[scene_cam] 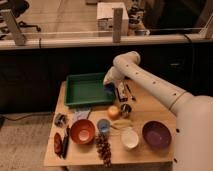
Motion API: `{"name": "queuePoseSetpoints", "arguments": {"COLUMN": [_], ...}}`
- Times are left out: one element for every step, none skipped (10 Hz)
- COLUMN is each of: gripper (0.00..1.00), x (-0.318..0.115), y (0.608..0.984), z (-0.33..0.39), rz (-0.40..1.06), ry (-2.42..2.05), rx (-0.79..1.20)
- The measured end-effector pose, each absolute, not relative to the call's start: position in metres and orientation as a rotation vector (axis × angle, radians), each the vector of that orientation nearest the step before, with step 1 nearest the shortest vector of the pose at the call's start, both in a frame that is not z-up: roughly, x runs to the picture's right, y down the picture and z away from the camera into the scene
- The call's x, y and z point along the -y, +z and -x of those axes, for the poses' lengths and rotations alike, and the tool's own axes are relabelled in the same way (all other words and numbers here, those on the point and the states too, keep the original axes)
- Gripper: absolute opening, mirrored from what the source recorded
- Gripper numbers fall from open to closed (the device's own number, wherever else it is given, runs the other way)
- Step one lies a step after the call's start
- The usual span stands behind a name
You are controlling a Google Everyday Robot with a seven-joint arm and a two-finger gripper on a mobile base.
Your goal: Wipe tray with sponge
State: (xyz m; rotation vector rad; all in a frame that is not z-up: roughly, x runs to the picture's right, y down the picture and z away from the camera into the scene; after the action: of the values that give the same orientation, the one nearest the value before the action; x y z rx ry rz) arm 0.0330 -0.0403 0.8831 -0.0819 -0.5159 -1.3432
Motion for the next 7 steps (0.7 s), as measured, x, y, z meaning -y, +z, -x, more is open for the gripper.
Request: {"name": "queuePoseSetpoints", "arguments": {"gripper": [0.0, 0.0, 0.0, 0.0, 0.0, 0.0, 0.0], "x": [0.04, 0.036, 0.03, 0.024, 0.019, 0.012, 0.008], "y": [0.886, 0.889, 0.893, 0.898, 0.904, 0.913, 0.917], "z": [-0.032, -0.025, -0.019, -0.015, -0.013, -0.011, -0.009], "rz": [0.082, 0.082, 0.086, 0.091, 0.095, 0.102, 0.105], "ry": [-1.349, -1.361, -1.377, -1.384, -1.381, -1.374, -1.371], "rx": [0.521, 0.531, 0.535, 0.536, 0.531, 0.526, 0.522]}}
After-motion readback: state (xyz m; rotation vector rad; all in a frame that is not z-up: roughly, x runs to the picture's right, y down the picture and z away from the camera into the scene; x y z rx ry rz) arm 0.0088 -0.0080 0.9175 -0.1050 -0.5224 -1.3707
